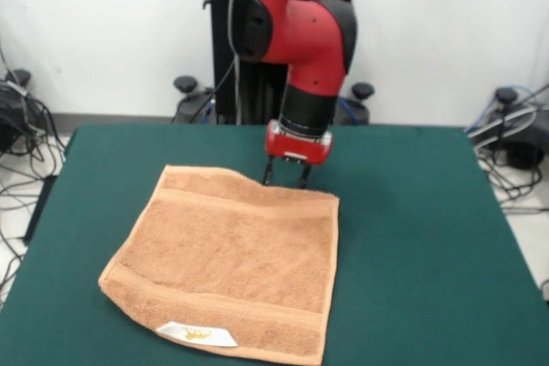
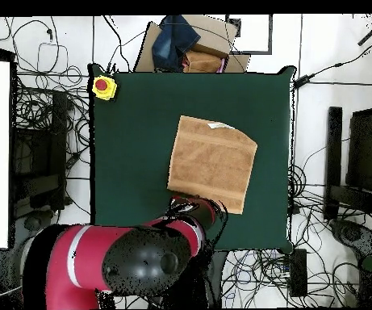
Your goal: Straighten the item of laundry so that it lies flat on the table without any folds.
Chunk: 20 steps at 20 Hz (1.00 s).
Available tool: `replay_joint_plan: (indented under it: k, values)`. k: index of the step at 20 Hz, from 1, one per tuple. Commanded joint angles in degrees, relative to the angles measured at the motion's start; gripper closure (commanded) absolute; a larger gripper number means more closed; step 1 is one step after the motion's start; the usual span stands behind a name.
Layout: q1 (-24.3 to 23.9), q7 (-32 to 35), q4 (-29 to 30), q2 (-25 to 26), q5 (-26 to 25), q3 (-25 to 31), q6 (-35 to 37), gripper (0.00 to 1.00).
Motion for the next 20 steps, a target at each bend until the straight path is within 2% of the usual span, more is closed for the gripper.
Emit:
replay_joint_plan:
  k: [1,5,10,13,16,20]
  values:
    - [-4.8,-1.5,-7.1,-1.4,-2.9,2.7,6.7,0.00]
    - [-6.5,-1.8,-6.2,-3.5,-4.8,4.1,7.8,0.00]
    - [-4.8,-0.4,-11.9,1.8,-1.4,3.0,7.0,0.00]
    - [-3.8,0.4,-12.6,2.9,-0.6,3.3,6.7,0.00]
    - [-3.3,1.2,-10.5,1.2,-1.2,4.7,7.3,0.00]
    - [-3.0,1.7,-4.4,-4.2,-2.6,7.8,9.4,0.00]
